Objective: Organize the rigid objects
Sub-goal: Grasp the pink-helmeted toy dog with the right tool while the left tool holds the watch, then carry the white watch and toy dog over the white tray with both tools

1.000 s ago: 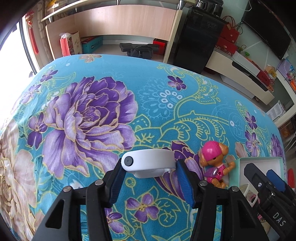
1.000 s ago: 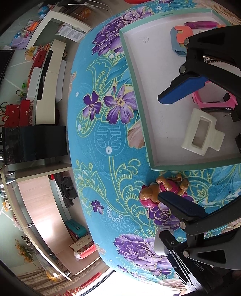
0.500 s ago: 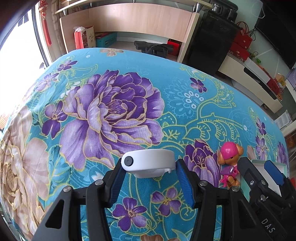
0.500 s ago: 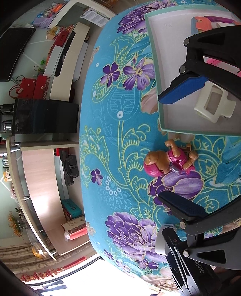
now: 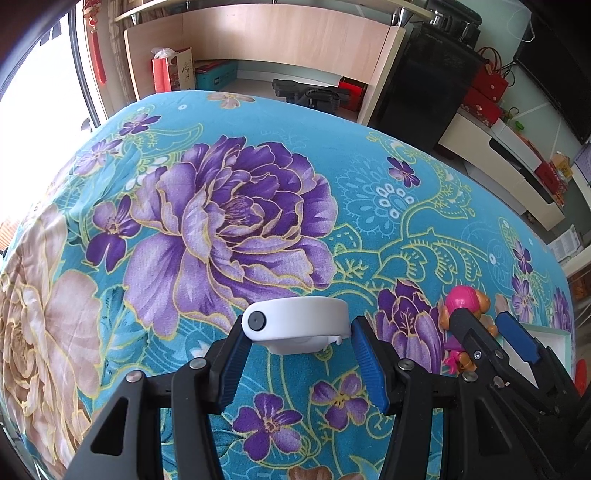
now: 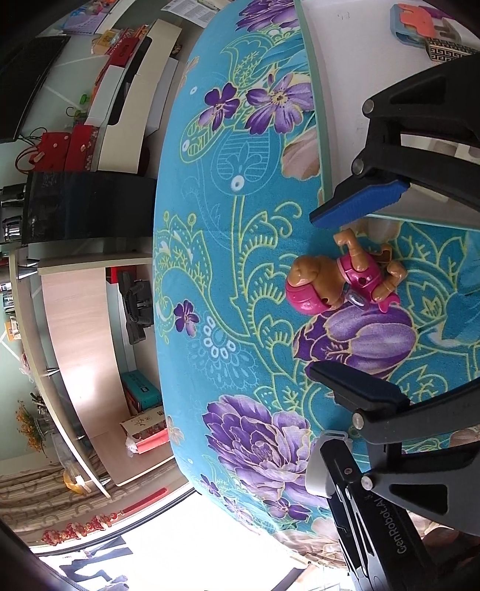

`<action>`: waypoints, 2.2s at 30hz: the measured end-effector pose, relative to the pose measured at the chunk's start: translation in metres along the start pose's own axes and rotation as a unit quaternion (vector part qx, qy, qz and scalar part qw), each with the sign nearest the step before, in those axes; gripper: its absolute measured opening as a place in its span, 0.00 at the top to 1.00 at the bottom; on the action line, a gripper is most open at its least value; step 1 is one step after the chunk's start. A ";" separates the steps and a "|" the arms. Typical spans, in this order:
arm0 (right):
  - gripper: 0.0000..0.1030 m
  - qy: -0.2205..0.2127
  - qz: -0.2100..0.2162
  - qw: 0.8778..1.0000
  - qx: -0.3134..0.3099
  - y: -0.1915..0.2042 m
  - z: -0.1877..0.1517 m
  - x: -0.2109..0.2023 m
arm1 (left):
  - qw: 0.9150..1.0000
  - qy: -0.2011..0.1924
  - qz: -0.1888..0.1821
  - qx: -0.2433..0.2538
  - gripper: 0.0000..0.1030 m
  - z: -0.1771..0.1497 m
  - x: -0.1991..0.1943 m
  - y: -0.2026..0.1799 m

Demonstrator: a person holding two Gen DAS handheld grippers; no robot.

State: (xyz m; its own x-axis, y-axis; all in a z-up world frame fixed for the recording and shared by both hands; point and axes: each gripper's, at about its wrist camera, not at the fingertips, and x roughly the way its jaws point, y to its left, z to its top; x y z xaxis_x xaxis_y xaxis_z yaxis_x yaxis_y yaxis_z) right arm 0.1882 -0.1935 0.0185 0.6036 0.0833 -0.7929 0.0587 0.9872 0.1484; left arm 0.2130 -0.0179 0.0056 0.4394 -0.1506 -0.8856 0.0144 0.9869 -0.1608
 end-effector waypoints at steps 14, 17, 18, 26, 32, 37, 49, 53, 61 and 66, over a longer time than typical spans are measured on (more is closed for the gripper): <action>0.48 0.040 0.010 0.999 -0.002 0.007 -0.009 0.026 | 1.000 0.007 0.002 -0.008 0.43 0.000 0.005 0.005; 0.51 0.038 0.008 0.999 -0.007 0.010 -0.010 0.028 | 1.000 0.009 0.003 -0.007 0.43 0.000 0.006 0.005; 0.52 0.038 0.004 0.999 -0.010 0.011 -0.010 0.029 | 1.000 0.009 0.003 -0.007 0.43 0.000 0.007 0.005; 0.52 0.037 -0.011 0.999 -0.024 0.016 -0.011 0.032 | 1.000 0.009 0.009 -0.001 0.43 -0.001 0.007 0.003; 0.53 0.039 -0.007 0.999 -0.004 0.011 -0.009 0.027 | 1.000 0.007 0.005 0.005 0.43 -0.001 0.005 -0.001; 0.53 0.021 0.004 1.000 0.010 0.006 -0.005 0.010 | 1.000 0.001 -0.009 0.010 0.43 -0.002 -0.002 -0.007; 0.53 -0.008 0.003 1.000 0.025 0.003 -0.015 -0.038 | 0.999 -0.016 -0.028 0.029 0.43 -0.008 -0.024 -0.020; 0.53 -0.013 -0.002 1.000 0.024 0.002 -0.023 -0.052 | 0.999 -0.014 -0.025 0.034 0.43 -0.015 -0.028 -0.023; 0.53 -0.027 -0.012 0.998 0.060 -0.017 -0.042 -0.085 | 0.997 -0.021 -0.031 0.068 0.43 -0.037 -0.045 -0.041; 0.53 -0.041 -0.014 0.996 0.080 -0.031 -0.053 -0.107 | 0.994 -0.024 -0.042 0.099 0.43 -0.053 -0.054 -0.060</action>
State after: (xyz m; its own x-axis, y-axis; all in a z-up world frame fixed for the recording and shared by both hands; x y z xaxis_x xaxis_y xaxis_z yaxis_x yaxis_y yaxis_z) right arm 0.0796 -0.2258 0.0675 0.6620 0.0379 -0.7486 0.1992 0.9539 0.2244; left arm 0.1407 -0.0721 0.0400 0.4708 -0.2355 -0.8502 0.2276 0.9635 -0.1408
